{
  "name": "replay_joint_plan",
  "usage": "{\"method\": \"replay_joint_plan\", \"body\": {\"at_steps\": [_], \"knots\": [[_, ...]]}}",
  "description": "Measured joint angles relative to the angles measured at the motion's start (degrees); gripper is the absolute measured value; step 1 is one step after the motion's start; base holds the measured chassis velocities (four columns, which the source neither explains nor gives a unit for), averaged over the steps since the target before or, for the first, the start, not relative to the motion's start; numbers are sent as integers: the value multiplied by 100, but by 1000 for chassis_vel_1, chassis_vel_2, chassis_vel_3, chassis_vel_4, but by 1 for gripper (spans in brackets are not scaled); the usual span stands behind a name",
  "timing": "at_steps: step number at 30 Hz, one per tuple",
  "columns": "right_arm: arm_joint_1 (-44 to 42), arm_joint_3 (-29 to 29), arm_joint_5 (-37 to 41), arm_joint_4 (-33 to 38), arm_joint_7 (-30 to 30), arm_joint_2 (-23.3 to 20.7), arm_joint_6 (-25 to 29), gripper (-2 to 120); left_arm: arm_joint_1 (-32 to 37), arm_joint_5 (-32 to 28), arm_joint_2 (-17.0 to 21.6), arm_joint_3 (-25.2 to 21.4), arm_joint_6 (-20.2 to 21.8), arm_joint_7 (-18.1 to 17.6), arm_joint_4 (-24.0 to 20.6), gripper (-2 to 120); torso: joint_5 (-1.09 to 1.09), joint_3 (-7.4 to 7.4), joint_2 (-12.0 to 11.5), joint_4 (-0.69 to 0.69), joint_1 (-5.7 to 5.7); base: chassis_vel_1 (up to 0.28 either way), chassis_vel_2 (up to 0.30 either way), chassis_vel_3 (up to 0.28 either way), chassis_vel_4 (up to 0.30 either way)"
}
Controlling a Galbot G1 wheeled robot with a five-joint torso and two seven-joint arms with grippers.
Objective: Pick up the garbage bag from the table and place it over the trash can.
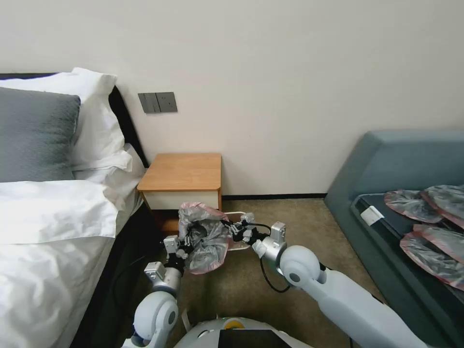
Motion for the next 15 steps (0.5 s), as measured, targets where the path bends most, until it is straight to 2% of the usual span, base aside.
{"method": "replay_joint_plan", "body": {"at_steps": [5, 8, 11, 13, 15], "knots": [[-69, 225, -189, 123, -221, -109, 135, 0, -4, 179, 0, 12, -34, 38, 91, 3, 0, 0, 0, 0, 0, 0, 0, 0, 0], [-67, 373, -235, 139, -298, -179, 201, 0, 8, 496, 12, 30, -213, 176, 168, 3, 0, 0, 0, 0, 0, 0, 0, 0, 0], [-49, 519, -271, 129, -349, -265, 233, 0, 50, 1053, 43, -16, -675, 435, 302, 3, 0, 0, 0, 1, 0, 0, 0, 0, 0], [-47, 550, -288, 116, -370, -286, 238, 0, 56, 1123, 45, -34, -751, 472, 322, 3, 0, 0, 0, 0, 0, 0, 0, 0, 0], [-30, 674, -328, 45, -431, -410, 259, 0, 77, 1362, 54, -139, -1123, 617, 426, 3, 0, 0, 0, 0, 0, 0, 0, 0, 0]]}}
